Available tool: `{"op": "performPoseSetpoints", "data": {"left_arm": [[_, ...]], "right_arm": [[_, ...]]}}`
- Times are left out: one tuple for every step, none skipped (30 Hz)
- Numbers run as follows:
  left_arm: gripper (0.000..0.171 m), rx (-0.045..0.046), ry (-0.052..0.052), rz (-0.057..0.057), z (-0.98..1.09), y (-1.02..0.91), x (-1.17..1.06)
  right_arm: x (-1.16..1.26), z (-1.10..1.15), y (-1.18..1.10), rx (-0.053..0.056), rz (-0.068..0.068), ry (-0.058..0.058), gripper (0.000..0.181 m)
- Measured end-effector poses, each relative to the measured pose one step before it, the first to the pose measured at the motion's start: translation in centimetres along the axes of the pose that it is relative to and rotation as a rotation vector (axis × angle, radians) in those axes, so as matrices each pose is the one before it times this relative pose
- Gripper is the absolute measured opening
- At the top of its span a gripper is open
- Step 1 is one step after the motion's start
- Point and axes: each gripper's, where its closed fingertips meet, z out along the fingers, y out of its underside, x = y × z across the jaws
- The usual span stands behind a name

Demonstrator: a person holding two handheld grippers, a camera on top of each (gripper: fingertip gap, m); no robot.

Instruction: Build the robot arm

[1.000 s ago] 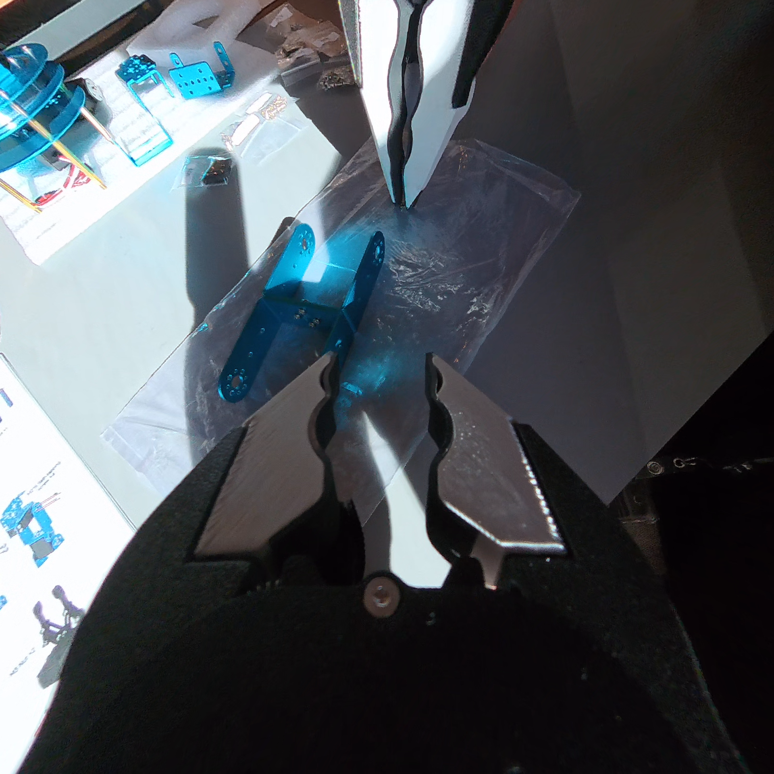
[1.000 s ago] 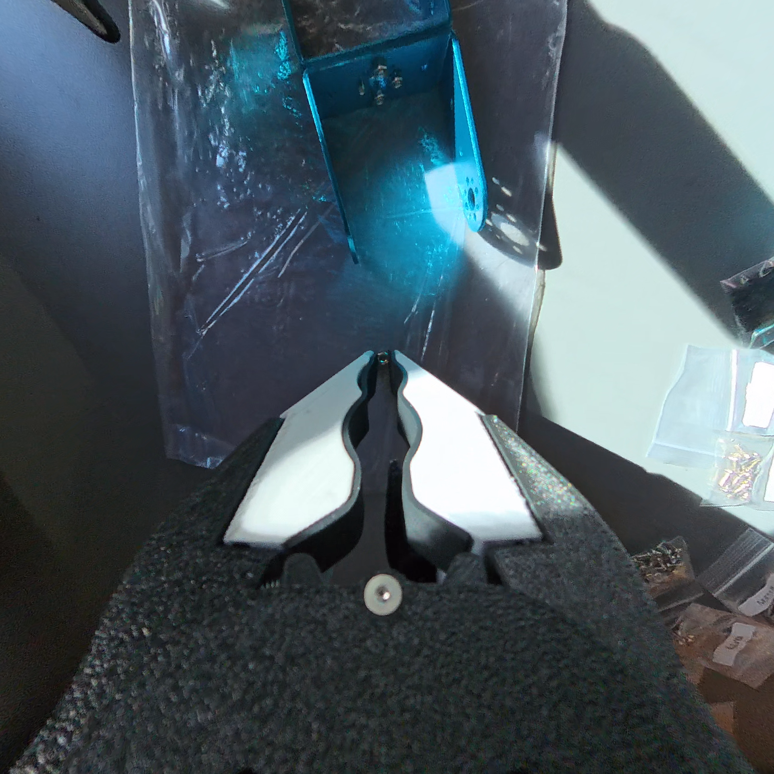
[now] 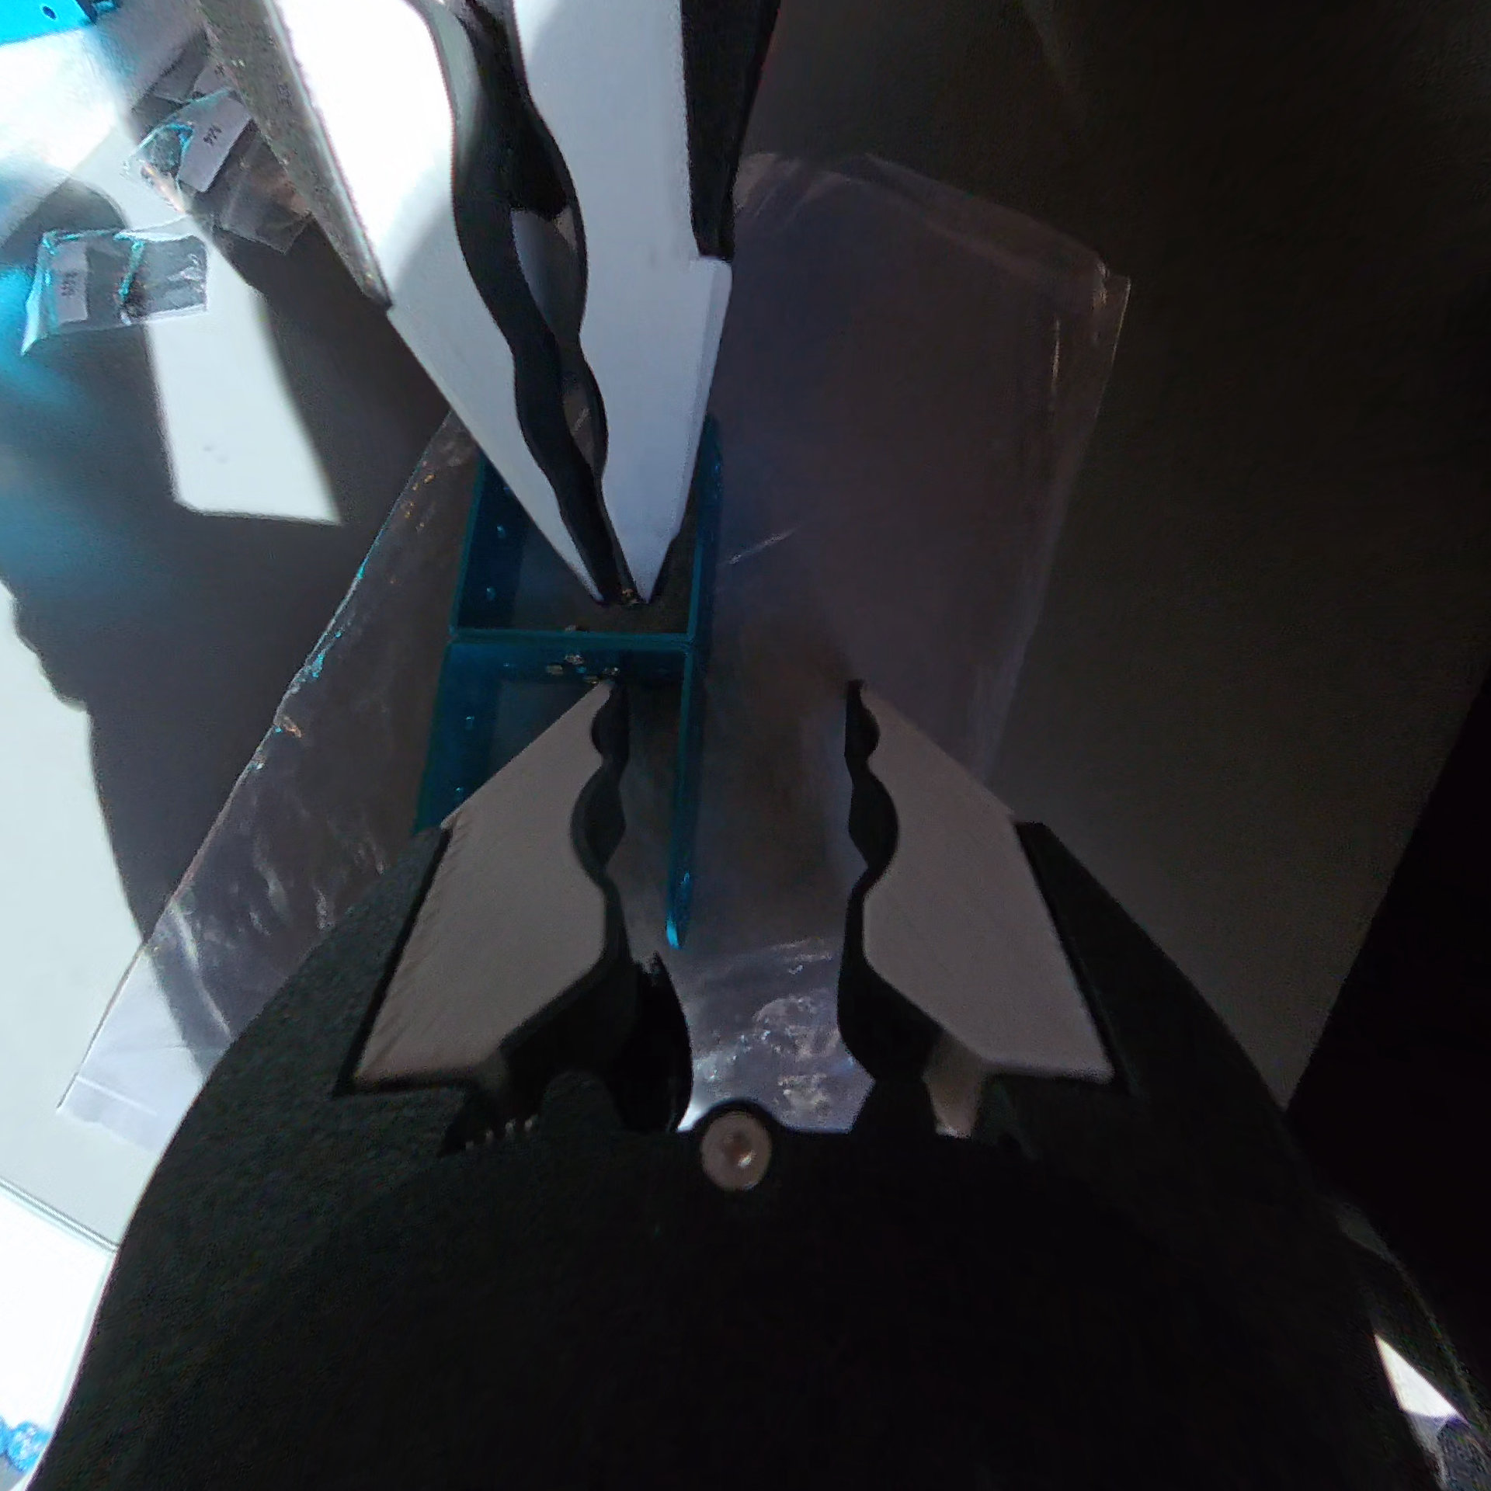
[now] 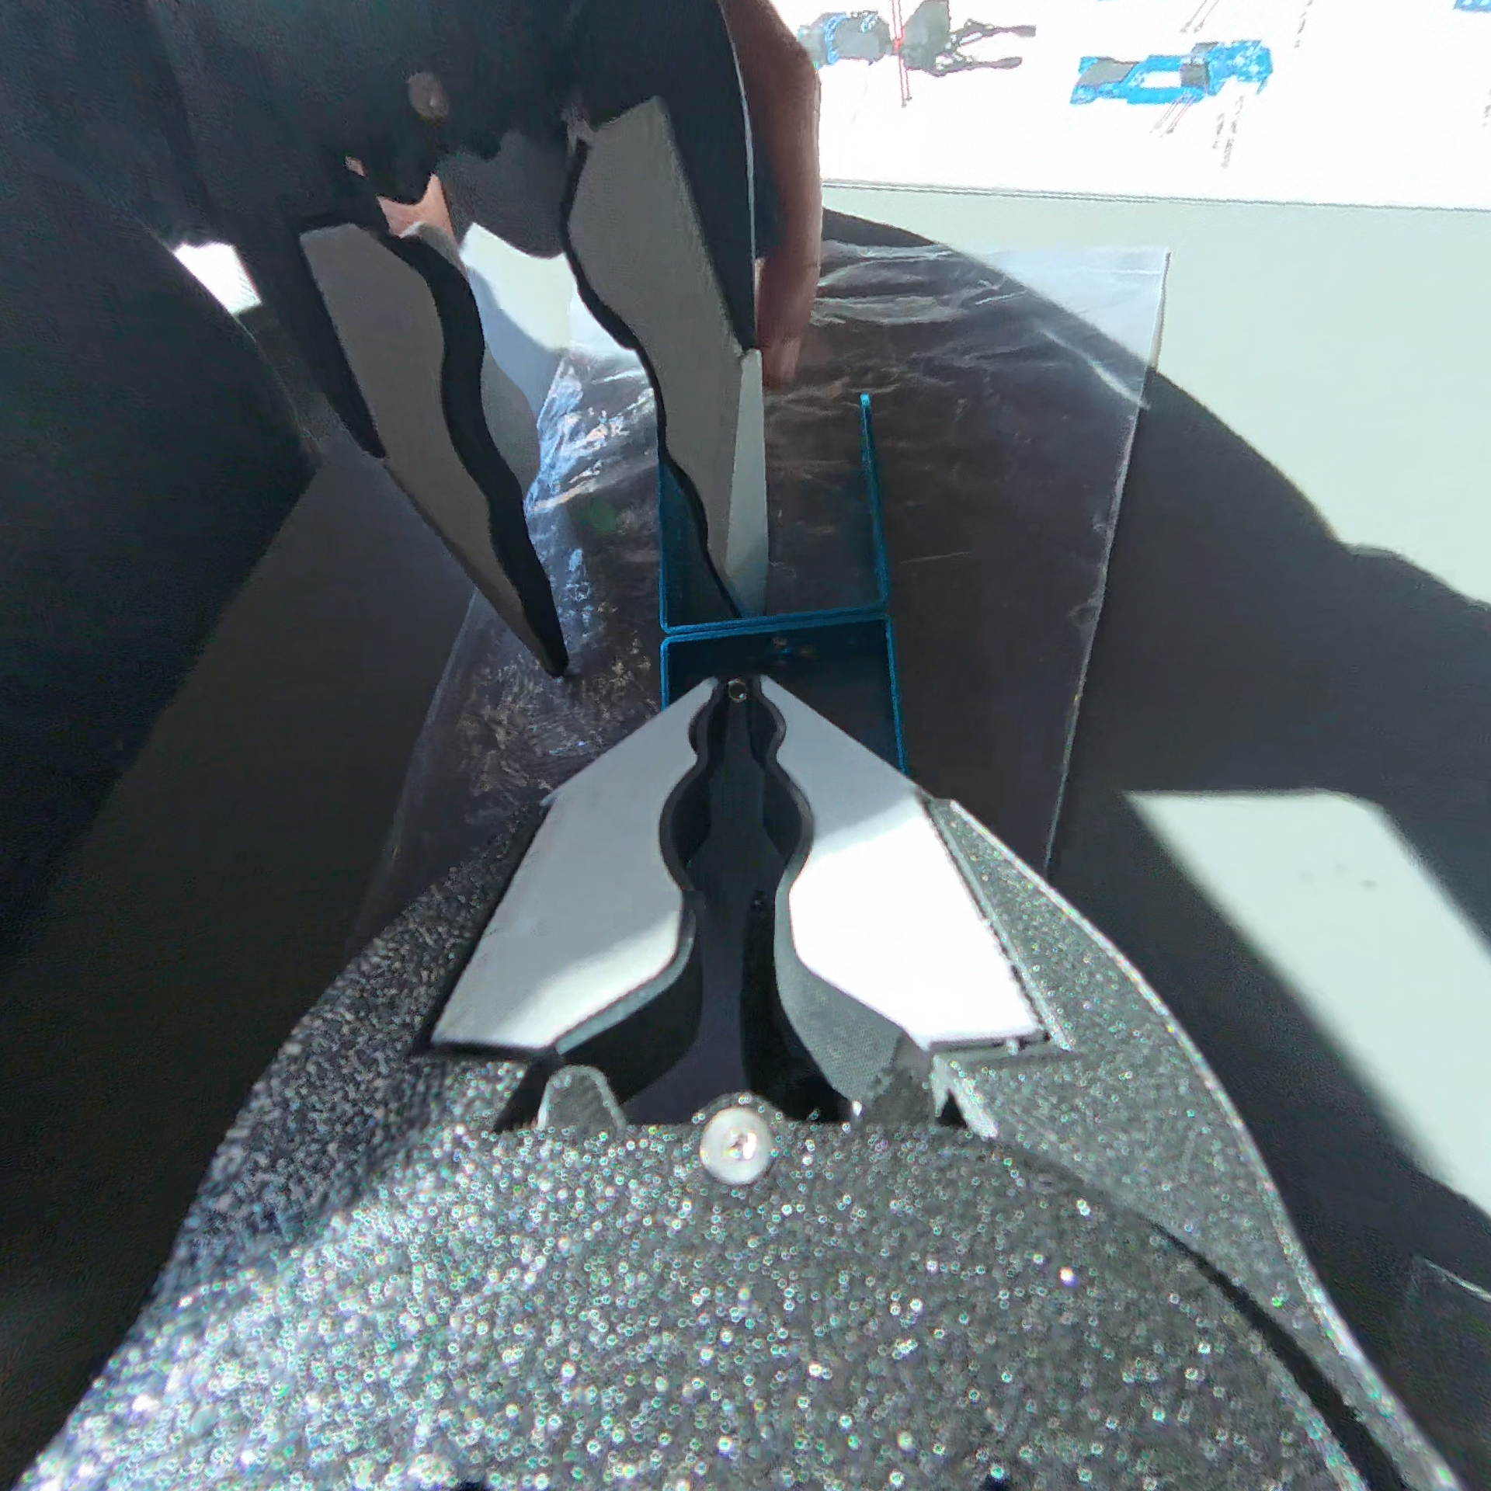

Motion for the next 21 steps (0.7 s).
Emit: {"op": "performPoseSetpoints", "data": {"left_arm": [[0.053,0.0067,0.0014,-0.0019,0.055,-0.085,-0.017],[0.053,0.00439,0.002,-0.0009,0.045,-0.073,0.008],[0.053,0.00581,0.0014,0.0011,0.018,-0.115,0.018],[0.053,0.00347,0.003,-0.0003,0.006,-0.087,0.059],[0.053,-0.00106,0.0018,0.0008,0.045,-0.02,0.035],[0.053,-0.00018,-0.0015,0.0036,0.039,-0.037,0.011],[0.053,-0.00065,-0.0017,0.0037,0.047,-0.015,0.022],[0.053,-0.00287,-0.0012,0.0031,0.048,0.001,0.03],[0.053,-0.00028,-0.0046,0.0029,0.021,-0.034,-0.029],[0.053,0.00056,-0.001,0.002,0.023,-0.014,-0.004],[0.053,-0.00158,-0.0005,-0.0013,0.021,0.021,-0.014],[0.053,0.00261,-0.0028,-0.0017,-0.013,-0.046,-0.067],[0.053,0.00517,0.0031,-0.0029,-0.018,-0.087,0.02],[0.053,0.00195,0.0035,-0.0049,-0.009,-0.043,0.023],[0.053,-0.00073,-0.0001,-0.0025,0.013,0.01,-0.031],[0.053,-0.0029,-0.0026,-0.0026,0.018,0.05,-0.071],[0.054,-0.00612,-0.0034,-0.0038,0.029,0.093,-0.104],[0.055,-0.00225,-0.005,-0.0027,0.02,0.044,-0.126],[0.055,-0.00005,-0.0044,-0.004,0.022,-0.015,-0.115],[0.057,0.00301,-0.0088,-0.0021,-0.009,-0.079,-0.175],[0.058,0.00405,-0.0045,-0.0002,-0.016,-0.097,-0.073]], "right_arm": [[0.123,0.045,0.186,-0.0072,0.0135,0.0026,0.004],[0.429,0.004,0.088,0.0021,0.0044,0.0238,0.004],[0.146,0.008,0.032,0.0061,0.0058,0.0039,0.004],[-0.036,0.054,-0.009,0.0054,0.016,-0.0103,0.004],[-0.032,0.086,0.033,0.002,0.0197,-0.0119,0.004],[-0.164,0.067,-0.078,0.0093,0.0151,-0.0168,0.004],[-0.223,0.049,-0.098,0.0099,0.0094,-0.0178,0.004],[0.073,0.025,0.026,-0.0005,0.0023,0.0042,0.004],[0.174,0.002,0.101,-0.0041,-0.0031,0.0114,0.004],[0.039,-0.004,0.031,0.0012,0.0013,0.0019,0.004],[0.085,-0.003,-0.044,0.0067,0.0085,0.0019,0.004],[0.038,0.004,-0.015,0.0035,0.0141,-0.0041,0.004],[-0.046,-0.028,-0.013,0.0028,0.011,-0.0092,0.004],[0.055,-0.074,-0.031,0.0048,0.0054,-0.0026,0.004],[0.184,-0.091,0.017,0.0018,0.0034,0.0076,0.004],[0.196,-0.112,0.008,0.0025,0.0028,0.0089,0.004],[0.029,-0.103,0.01,0.0028,0.0052,-0.0022,0.004],[0.066,-0.058,0.023,0.0008,0.0117,-0.0014,0.004],[0.269,-0.037,0.027,0.0014,0.0187,0.0119,0.004],[0.009,0.002,0.014,0.0027,0.0192,-0.005,0.004],[-0.156,0.034,-0.002,0.0039,0.0229,-0.0165,0.004]]}}
